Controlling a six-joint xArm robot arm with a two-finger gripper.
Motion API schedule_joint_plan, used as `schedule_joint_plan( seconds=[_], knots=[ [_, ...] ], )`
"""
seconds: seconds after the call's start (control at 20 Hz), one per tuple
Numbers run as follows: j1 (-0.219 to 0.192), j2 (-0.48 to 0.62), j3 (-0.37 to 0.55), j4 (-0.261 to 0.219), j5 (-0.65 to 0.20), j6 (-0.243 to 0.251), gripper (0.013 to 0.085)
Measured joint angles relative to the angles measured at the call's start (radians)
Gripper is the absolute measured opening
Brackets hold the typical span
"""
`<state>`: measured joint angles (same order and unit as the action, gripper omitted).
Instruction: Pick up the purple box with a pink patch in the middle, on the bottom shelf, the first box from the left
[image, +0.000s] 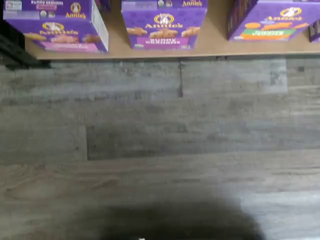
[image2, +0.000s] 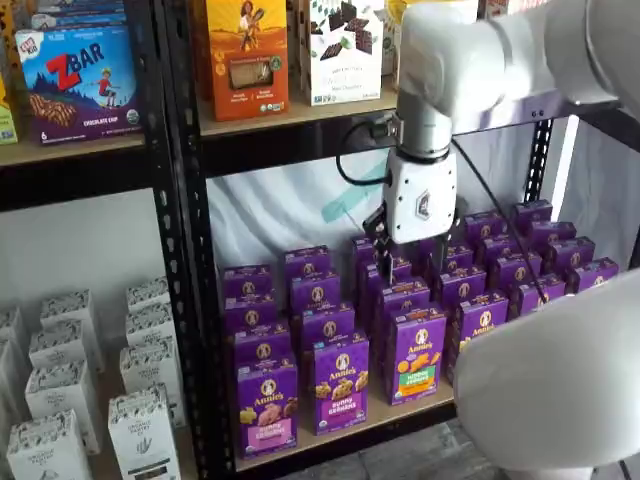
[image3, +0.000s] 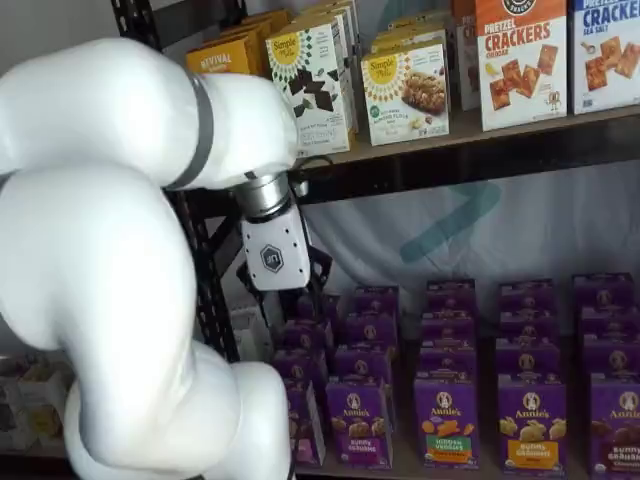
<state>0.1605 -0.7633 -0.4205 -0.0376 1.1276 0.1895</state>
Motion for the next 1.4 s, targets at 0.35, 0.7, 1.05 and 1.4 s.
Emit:
schedule_joint_plan(
  seconds=[0.35,0.7,1.05,1.4],
  knots=[
    [0.018,0.139,0.053,0.000,-0.192,0.024,0.0850],
    [0.038,0.288,0.057,-0.008,-0.316,0.052,0.0850],
    [0.057,0.453,0.039,-0.007,-0.410,0.072,0.0850],
    [0.086,0.603,0.034,0.061,-0.581,0.045,0.0850]
  ],
)
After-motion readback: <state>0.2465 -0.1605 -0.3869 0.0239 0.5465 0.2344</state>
